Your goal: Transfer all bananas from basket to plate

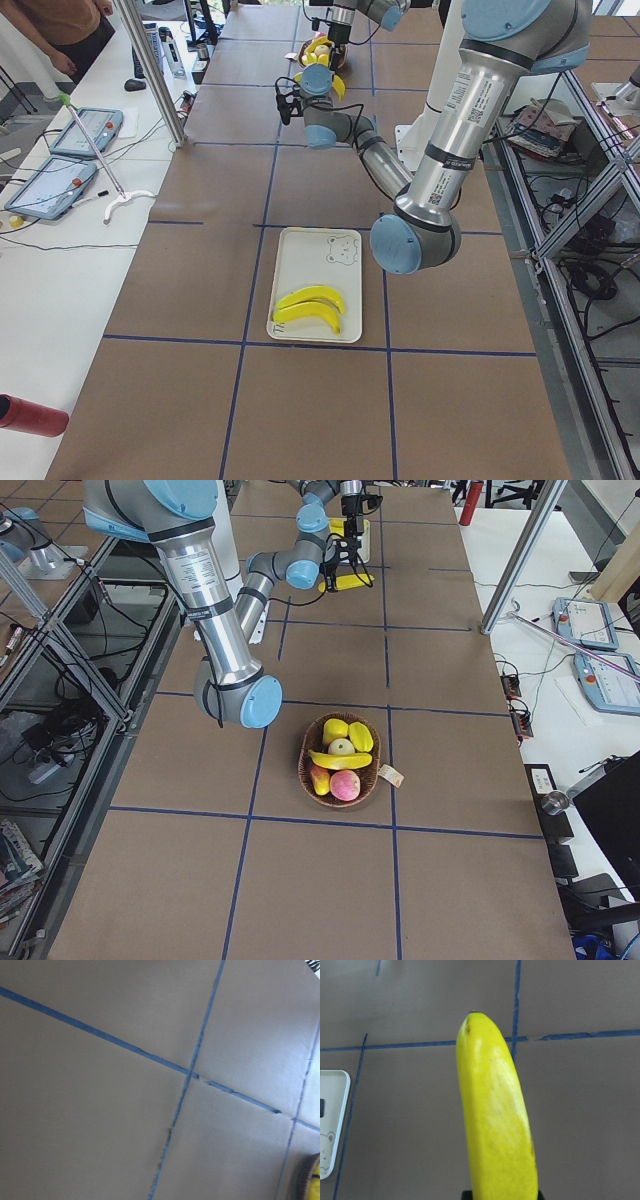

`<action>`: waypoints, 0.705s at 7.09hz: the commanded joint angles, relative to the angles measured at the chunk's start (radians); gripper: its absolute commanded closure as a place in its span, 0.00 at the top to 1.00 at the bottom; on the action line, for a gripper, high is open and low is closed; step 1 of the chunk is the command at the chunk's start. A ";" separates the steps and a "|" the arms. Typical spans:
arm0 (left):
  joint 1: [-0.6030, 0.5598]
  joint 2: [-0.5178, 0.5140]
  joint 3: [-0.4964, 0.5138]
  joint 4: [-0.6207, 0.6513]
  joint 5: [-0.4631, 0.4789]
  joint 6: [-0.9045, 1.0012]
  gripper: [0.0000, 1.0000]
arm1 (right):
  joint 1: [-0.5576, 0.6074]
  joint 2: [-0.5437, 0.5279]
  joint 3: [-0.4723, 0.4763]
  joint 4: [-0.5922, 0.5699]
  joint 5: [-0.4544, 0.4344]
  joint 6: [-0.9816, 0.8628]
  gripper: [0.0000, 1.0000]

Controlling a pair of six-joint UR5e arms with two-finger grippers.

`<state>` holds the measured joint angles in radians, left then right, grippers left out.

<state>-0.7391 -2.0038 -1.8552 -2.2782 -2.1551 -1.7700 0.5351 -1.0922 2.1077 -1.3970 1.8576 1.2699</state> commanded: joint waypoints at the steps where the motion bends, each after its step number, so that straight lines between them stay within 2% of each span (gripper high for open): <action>1: 0.093 -0.076 0.016 -0.055 0.084 -0.046 1.00 | -0.047 0.029 -0.002 0.009 -0.031 0.009 0.01; 2: 0.125 -0.095 0.014 -0.058 0.151 -0.046 1.00 | -0.053 0.029 -0.002 0.009 -0.031 0.009 0.01; 5: 0.129 -0.142 0.022 -0.058 0.164 -0.046 1.00 | -0.072 0.037 -0.002 0.007 -0.029 0.008 0.00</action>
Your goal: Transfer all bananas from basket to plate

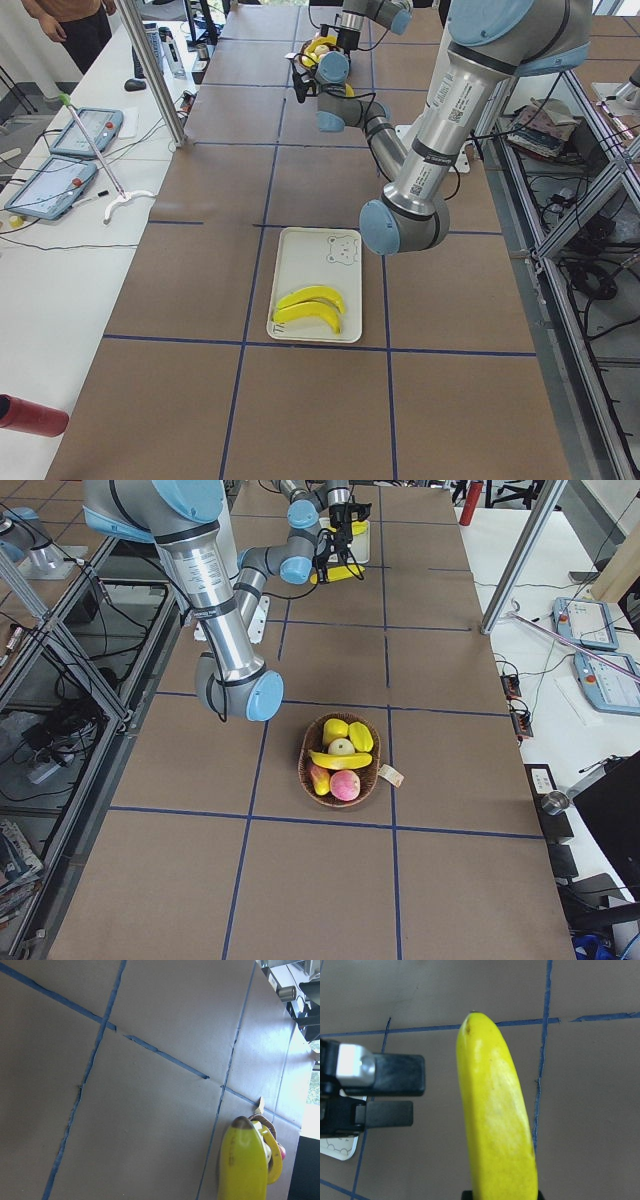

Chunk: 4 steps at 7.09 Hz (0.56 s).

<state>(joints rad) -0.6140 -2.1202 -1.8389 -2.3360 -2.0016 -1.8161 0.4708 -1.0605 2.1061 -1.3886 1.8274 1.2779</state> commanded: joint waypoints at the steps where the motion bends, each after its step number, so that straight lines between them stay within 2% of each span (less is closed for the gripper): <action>1: 0.007 -0.047 0.033 0.000 0.023 0.000 1.00 | -0.012 0.007 0.003 -0.001 0.001 0.000 0.00; 3: 0.031 -0.050 0.052 -0.016 0.024 0.000 1.00 | -0.018 0.027 0.003 -0.001 0.001 0.001 0.00; 4: 0.060 -0.050 0.053 -0.016 0.061 0.000 1.00 | -0.020 0.028 0.002 -0.001 0.000 0.001 0.00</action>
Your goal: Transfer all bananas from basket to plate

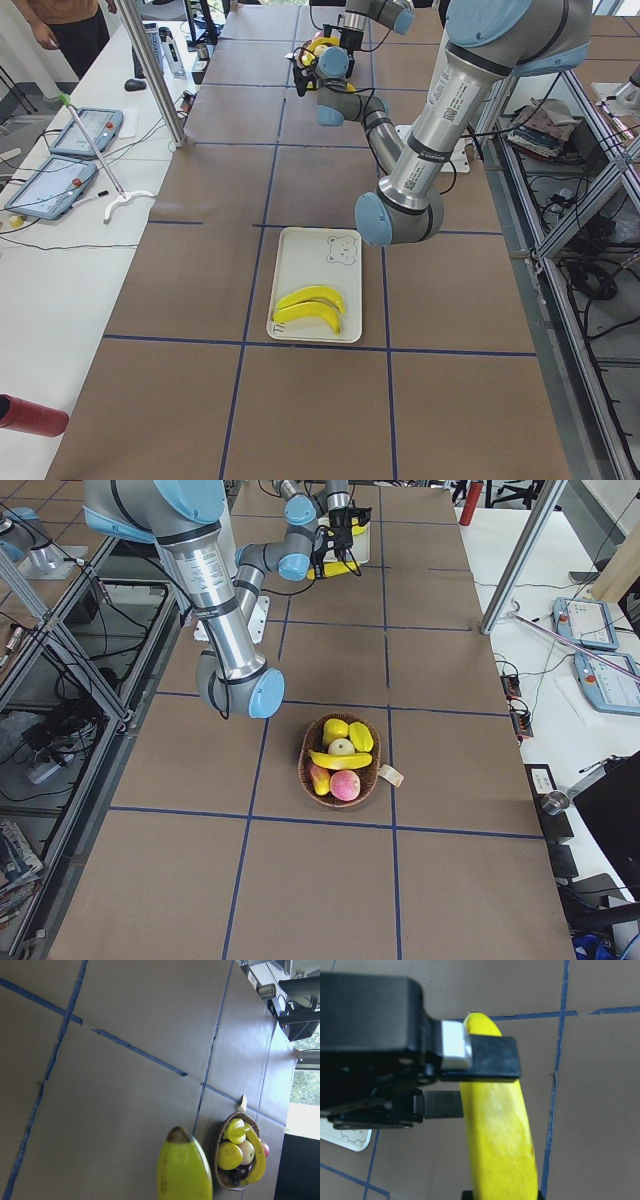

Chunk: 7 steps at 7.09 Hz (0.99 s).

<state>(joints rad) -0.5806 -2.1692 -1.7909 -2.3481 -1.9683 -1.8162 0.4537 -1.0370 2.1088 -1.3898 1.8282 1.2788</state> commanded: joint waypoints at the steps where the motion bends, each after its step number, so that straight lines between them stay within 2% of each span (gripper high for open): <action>1: 0.041 -0.003 0.005 -0.004 0.044 0.000 0.97 | -0.004 0.005 -0.001 -0.002 -0.001 0.001 0.00; 3: 0.042 0.003 -0.001 -0.004 0.042 0.011 0.34 | -0.004 0.003 -0.003 -0.002 -0.001 -0.001 0.00; 5: 0.041 0.008 -0.015 -0.005 0.039 0.028 0.00 | -0.004 0.002 -0.003 -0.002 -0.001 -0.001 0.03; 6: 0.041 0.008 -0.015 -0.004 0.039 0.028 0.00 | -0.006 0.002 -0.003 -0.002 0.000 -0.003 0.82; 7: 0.041 0.008 -0.015 -0.004 0.039 0.028 0.00 | -0.007 0.002 0.002 -0.002 -0.004 0.000 1.00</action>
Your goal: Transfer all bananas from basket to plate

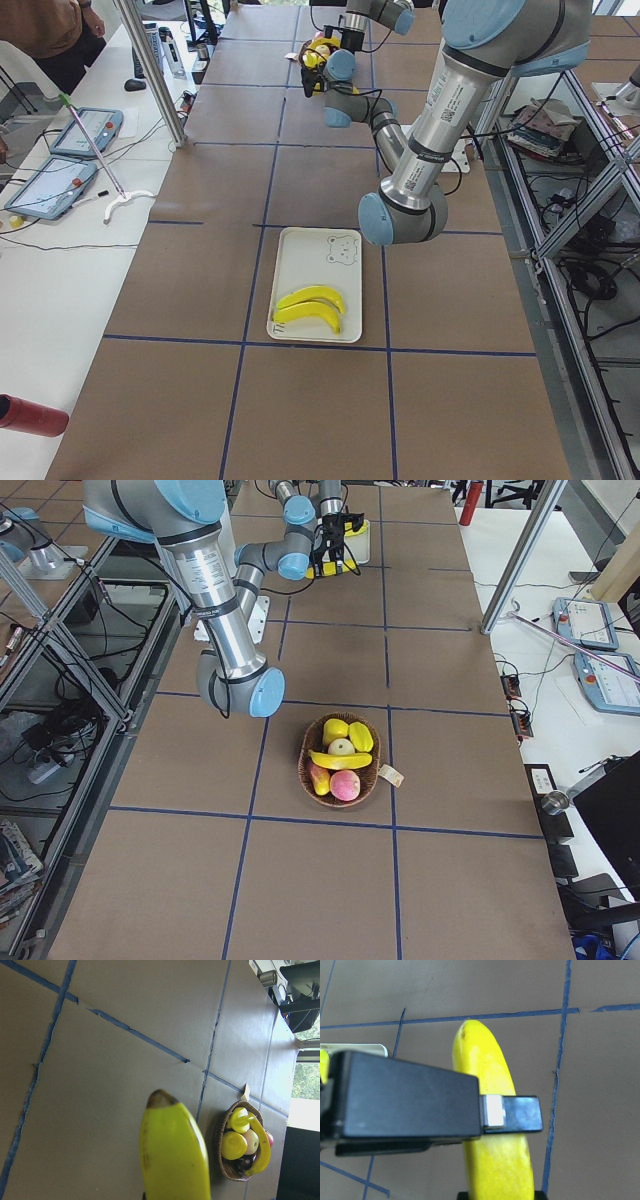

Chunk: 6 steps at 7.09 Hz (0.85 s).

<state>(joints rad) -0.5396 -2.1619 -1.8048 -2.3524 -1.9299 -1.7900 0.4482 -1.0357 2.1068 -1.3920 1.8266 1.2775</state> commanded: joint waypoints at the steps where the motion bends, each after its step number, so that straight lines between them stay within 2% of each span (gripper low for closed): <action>1: 0.000 0.001 0.001 0.002 0.000 0.001 0.00 | -0.002 0.000 0.006 0.001 -0.001 0.000 1.00; 3: 0.000 0.005 0.008 0.022 -0.001 0.003 0.00 | 0.001 -0.001 0.015 0.001 -0.001 0.000 1.00; 4: -0.006 0.023 0.015 0.075 -0.015 0.004 0.00 | 0.007 -0.012 0.048 -0.007 0.002 0.000 1.00; 6: -0.057 0.036 -0.046 0.383 -0.055 0.094 0.00 | 0.017 -0.047 0.074 -0.010 0.003 0.000 1.00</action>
<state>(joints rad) -0.5688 -2.1333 -1.8129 -2.1459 -1.9636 -1.7571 0.4598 -1.0599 2.1635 -1.4003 1.8292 1.2779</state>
